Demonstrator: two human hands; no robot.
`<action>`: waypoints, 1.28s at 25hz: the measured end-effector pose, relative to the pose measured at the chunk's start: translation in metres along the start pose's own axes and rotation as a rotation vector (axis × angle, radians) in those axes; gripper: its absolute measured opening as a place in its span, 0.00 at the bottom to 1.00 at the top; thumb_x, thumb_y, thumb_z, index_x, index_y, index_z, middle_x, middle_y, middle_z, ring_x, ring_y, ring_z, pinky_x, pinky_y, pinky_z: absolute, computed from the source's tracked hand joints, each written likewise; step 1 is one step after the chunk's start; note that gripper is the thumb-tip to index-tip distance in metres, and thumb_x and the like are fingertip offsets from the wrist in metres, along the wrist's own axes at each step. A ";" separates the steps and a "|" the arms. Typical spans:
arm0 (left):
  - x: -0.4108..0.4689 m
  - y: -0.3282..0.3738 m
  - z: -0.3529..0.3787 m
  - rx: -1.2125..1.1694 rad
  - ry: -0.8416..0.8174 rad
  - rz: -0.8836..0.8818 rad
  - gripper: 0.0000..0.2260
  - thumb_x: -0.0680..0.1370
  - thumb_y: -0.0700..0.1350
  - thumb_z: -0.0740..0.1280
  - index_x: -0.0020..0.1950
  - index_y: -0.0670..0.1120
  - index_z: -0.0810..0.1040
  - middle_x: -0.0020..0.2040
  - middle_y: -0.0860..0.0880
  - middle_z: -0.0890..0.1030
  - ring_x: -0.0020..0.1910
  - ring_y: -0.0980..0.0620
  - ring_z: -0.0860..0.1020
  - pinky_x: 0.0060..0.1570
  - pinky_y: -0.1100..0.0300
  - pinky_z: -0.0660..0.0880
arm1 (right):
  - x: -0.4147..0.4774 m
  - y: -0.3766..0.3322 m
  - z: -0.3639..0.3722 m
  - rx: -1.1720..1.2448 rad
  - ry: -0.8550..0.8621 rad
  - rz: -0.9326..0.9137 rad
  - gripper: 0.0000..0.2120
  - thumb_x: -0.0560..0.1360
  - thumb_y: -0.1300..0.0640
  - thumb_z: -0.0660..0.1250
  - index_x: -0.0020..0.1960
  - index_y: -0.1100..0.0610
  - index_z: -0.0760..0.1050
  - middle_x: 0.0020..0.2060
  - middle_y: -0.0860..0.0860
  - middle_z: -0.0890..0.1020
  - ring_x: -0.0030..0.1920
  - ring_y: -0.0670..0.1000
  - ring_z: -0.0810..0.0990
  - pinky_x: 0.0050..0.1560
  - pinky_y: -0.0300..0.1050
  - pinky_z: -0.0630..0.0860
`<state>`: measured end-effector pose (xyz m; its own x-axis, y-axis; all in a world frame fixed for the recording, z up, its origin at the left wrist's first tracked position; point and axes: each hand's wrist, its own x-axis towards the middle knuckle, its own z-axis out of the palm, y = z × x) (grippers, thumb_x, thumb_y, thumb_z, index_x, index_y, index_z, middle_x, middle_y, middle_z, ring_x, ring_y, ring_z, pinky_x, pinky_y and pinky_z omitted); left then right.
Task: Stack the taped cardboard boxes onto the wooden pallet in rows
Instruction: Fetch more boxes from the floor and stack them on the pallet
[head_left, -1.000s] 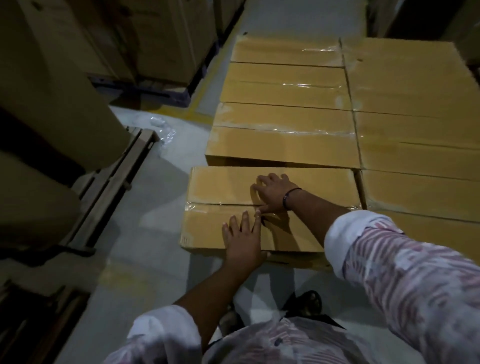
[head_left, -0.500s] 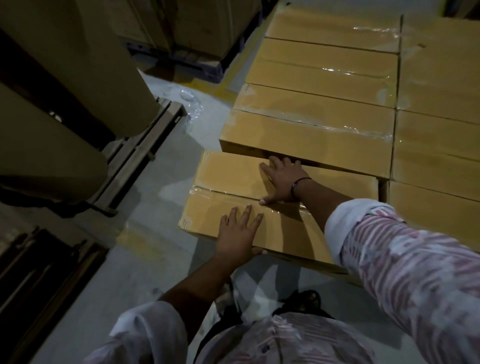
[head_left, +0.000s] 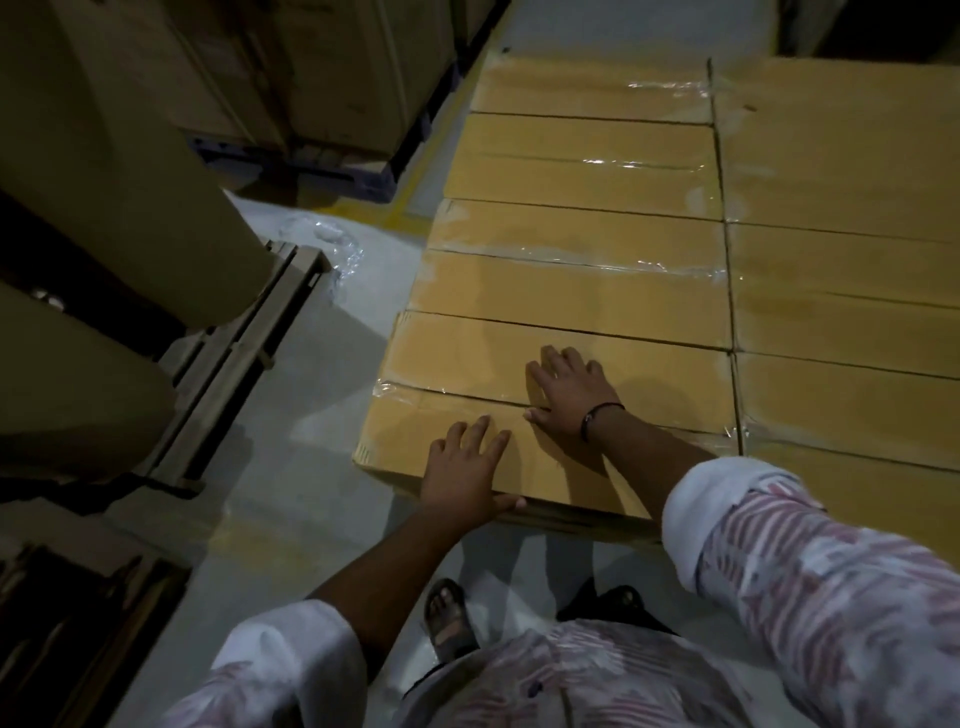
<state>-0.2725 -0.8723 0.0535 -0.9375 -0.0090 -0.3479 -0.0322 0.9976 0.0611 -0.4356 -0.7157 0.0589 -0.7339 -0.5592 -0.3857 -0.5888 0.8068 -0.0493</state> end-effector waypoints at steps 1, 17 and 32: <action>-0.001 -0.005 0.001 -0.006 0.006 0.009 0.45 0.72 0.74 0.65 0.82 0.56 0.55 0.84 0.47 0.53 0.79 0.39 0.55 0.71 0.43 0.61 | -0.012 -0.002 0.005 0.033 0.003 0.030 0.37 0.77 0.35 0.62 0.80 0.48 0.54 0.81 0.54 0.51 0.78 0.61 0.52 0.74 0.67 0.59; -0.018 -0.093 0.011 -0.132 0.019 -0.230 0.54 0.62 0.75 0.73 0.82 0.65 0.50 0.83 0.43 0.44 0.75 0.26 0.54 0.69 0.30 0.62 | -0.200 0.032 0.097 0.208 0.031 0.644 0.47 0.75 0.30 0.62 0.82 0.49 0.43 0.81 0.58 0.42 0.78 0.71 0.41 0.74 0.73 0.43; -0.016 -0.082 0.007 -0.111 0.020 -0.243 0.54 0.63 0.73 0.76 0.82 0.63 0.51 0.83 0.43 0.45 0.74 0.26 0.56 0.68 0.31 0.65 | -0.202 0.074 0.095 0.070 -0.013 0.699 0.44 0.75 0.40 0.70 0.80 0.55 0.51 0.72 0.66 0.64 0.68 0.68 0.68 0.66 0.59 0.69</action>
<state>-0.2526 -0.9537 0.0479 -0.9044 -0.2495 -0.3461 -0.2936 0.9525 0.0804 -0.2986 -0.5249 0.0457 -0.9282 0.0967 -0.3594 0.0430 0.9870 0.1547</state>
